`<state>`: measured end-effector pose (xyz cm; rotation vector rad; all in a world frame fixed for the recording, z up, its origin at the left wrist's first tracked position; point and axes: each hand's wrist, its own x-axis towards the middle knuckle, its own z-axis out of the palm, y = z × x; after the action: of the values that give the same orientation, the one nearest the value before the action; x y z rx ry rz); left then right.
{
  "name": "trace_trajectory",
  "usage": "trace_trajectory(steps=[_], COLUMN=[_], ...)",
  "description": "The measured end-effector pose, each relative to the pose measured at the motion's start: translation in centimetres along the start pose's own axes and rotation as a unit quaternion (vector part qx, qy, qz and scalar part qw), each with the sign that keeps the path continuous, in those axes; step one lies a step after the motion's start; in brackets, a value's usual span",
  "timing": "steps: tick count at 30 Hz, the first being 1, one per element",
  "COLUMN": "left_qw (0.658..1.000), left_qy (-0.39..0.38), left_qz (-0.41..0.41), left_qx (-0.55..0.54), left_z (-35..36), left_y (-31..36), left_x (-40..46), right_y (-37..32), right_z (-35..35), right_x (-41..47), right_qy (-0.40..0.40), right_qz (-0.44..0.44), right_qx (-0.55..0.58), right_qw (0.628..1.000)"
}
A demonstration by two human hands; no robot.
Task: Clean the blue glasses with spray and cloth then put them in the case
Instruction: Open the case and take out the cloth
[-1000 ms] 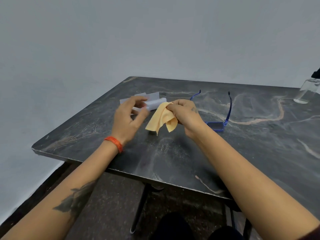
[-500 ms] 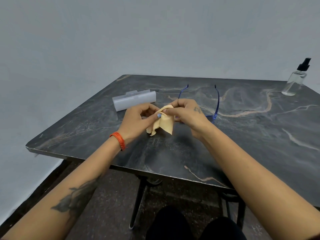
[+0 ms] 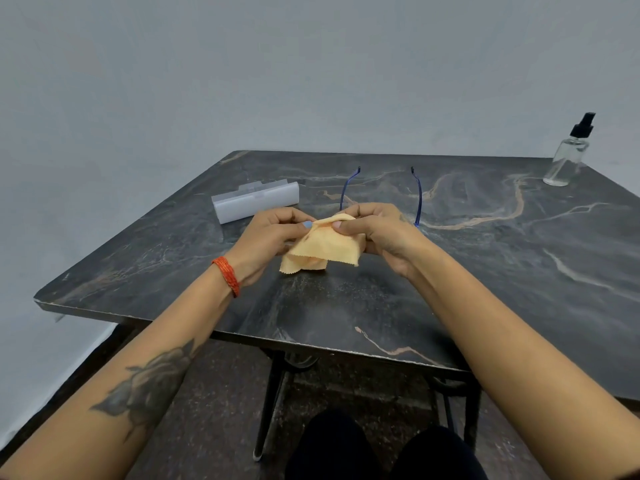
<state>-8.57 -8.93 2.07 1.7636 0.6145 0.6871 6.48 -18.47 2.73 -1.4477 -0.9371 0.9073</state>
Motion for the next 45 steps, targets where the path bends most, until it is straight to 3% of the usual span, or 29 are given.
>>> trace_trajectory(steps=[9, 15, 18, 22, 31, 38, 45], left_qw=[0.997, 0.996, 0.997, 0.999, 0.994, 0.977, 0.979], left_qy=[0.027, -0.04, -0.064, -0.026, -0.017, -0.054, -0.052], left_qz=[0.05, 0.042, 0.019, -0.002, -0.061, -0.132, -0.123], left_qx=[0.058, 0.07, 0.045, 0.019, -0.088, -0.16, -0.156], left_z=[-0.2, -0.3, -0.8, -1.1, -1.3, -1.1, -1.9], left_y=[-0.1, 0.0, -0.3, -1.2, -2.2, -2.3, -2.4], left_x=[0.4, 0.1, 0.1, 0.4, 0.5, 0.2, 0.2], right_y=[-0.6, -0.2, 0.0, 0.1, 0.2, 0.4, 0.2], right_z=[-1.1, -1.5, -1.9, -2.6, -3.5, -2.9, -3.6], right_x=[-0.4, -0.6, -0.7, -1.0, -1.4, -1.4, -1.4], right_qy=[0.024, 0.048, 0.061, 0.053, -0.009, 0.024, 0.028], right_qz=[0.038, 0.062, 0.07, 0.092, 0.142, 0.157, 0.149], right_qx=[-0.013, 0.043, 0.055, 0.051, 0.007, 0.015, 0.03], right_qw=[0.999, 0.996, 0.994, 0.993, 0.99, 0.987, 0.988])
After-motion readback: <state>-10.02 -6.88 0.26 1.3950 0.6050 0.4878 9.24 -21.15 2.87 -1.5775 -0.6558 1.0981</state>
